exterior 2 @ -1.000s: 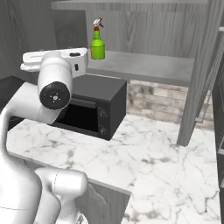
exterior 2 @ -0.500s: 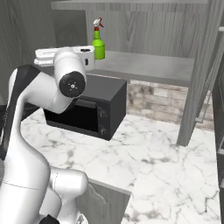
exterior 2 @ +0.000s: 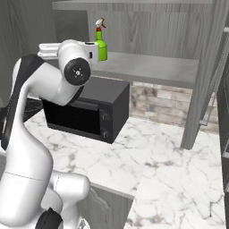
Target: Move the cutting board and knife to the sink. Then move spray from the cabinet to the counter.
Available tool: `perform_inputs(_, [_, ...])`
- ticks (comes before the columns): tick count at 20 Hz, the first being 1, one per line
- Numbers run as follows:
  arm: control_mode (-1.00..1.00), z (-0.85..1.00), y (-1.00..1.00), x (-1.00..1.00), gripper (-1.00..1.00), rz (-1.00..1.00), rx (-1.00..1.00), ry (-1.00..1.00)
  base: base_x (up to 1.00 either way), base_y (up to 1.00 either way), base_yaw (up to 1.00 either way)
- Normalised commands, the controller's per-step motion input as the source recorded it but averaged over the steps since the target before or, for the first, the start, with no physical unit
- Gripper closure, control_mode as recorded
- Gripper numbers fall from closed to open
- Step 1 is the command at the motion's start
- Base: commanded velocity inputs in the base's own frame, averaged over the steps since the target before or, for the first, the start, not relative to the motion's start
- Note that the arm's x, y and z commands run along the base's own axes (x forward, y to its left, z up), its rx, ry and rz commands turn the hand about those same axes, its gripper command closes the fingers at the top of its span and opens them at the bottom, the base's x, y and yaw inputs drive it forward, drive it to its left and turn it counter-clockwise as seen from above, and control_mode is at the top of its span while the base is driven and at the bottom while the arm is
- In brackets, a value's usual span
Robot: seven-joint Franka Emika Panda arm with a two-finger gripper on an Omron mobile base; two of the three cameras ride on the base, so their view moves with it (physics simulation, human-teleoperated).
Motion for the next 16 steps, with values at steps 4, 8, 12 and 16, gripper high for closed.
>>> perform_inputs(4, [-1.00, 0.00, 0.00, 0.31, -1.00, 0.02, 0.00, 0.00, 0.00, 0.00, 0.00])
perform_inputs(8, [-1.00, 0.00, 0.00, 0.54, -1.00, 0.00, 0.00, 0.02, 0.00, 0.00, 0.00])
perform_inputs(12, [-1.00, 0.00, 0.00, 0.45, -1.00, 0.00, 0.00, 0.00, 0.00, 0.00, 0.00])
perform_inputs(16, [-1.00, 0.00, -0.01, 0.46, -1.00, 0.03, 0.00, 0.00, 0.00, 0.00, 0.00])
